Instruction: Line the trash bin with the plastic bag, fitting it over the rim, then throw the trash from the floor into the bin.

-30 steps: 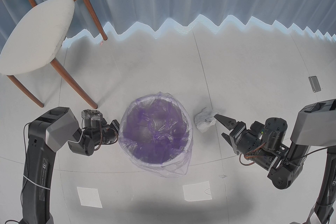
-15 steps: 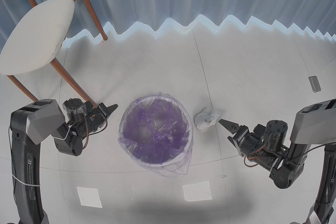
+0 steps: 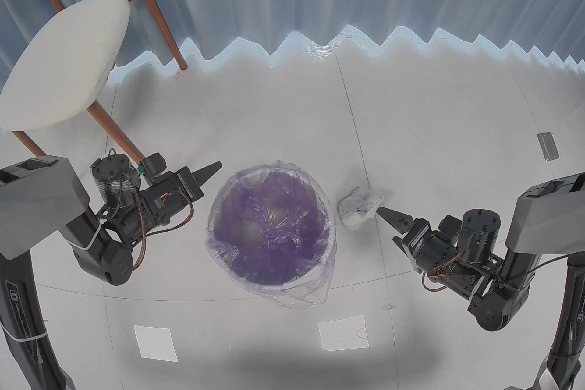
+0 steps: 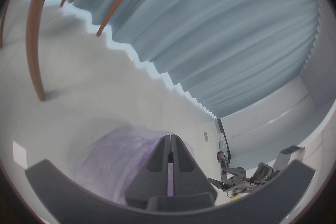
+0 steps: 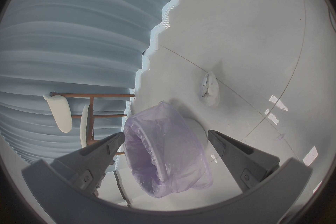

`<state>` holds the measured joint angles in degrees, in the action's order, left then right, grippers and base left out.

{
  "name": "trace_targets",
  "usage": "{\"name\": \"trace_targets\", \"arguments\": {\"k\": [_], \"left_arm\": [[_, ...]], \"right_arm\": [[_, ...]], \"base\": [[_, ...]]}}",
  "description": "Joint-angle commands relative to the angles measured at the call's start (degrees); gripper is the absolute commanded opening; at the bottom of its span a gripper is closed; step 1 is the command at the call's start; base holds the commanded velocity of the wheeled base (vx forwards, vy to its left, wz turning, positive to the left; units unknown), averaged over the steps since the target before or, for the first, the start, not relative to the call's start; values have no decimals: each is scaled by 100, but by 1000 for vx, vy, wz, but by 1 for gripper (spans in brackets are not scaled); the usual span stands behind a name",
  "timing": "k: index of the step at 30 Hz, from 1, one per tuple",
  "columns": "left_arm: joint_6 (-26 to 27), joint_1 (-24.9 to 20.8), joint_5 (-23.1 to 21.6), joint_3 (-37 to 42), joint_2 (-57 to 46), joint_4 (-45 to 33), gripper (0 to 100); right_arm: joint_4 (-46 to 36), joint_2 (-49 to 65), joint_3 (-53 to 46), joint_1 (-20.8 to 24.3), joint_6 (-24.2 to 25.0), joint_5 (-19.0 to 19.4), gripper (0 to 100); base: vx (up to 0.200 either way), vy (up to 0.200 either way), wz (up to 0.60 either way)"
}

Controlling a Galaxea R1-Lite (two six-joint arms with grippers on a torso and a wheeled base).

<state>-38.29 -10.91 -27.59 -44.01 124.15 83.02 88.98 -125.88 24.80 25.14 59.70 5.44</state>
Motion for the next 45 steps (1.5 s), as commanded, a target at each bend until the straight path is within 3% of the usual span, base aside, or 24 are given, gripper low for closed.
{"name": "trace_targets", "arguments": {"k": [1,13,17,21,22,24,30,31,36,39,41,45], "left_arm": [[190,-262,17,393,-602,426,0],[217,-368,-1,613,-998,417,0],[234,-649,104,727,-1051,-339,0],[287,-895,509,516,-1780,-2220,0],[287,-895,509,516,-1780,-2220,0],[568,-1115,843,472,-1965,-3213,0],[841,-1352,1730,481,-1719,-3380,0],[867,-1361,1968,428,-1692,-3318,100],[867,-1519,2557,472,-1886,-3380,100],[867,-1554,2829,498,-1938,-3960,100],[841,-1554,2899,481,-1930,-4382,100],[577,-1748,2970,613,-1886,-4452,100]], "right_arm": [[93,90,104,44,7,-122,100],[85,679,-45,61,-134,-210,100],[85,1013,-282,79,-503,-175,100],[85,1083,-317,79,-863,-183,100],[85,1083,-317,79,-863,-183,100],[85,1092,-300,61,-995,-201,100],[85,1083,-309,53,-1101,-210,100],[85,1092,-309,53,-1092,-210,100],[85,1092,-309,61,-1101,-210,100],[85,1066,-309,61,-1083,-210,100],[85,1039,-309,61,-1083,-210,100],[85,1074,-309,61,-1083,-210,100]], "base": [[0,0,0],[0,0,0],[0,0,0],[0,0,0],[0,0,0],[0,0,0],[0,0,0],[0,0,0],[0,0,0],[0,0,0],[0,0,0],[0,0,0]]}}
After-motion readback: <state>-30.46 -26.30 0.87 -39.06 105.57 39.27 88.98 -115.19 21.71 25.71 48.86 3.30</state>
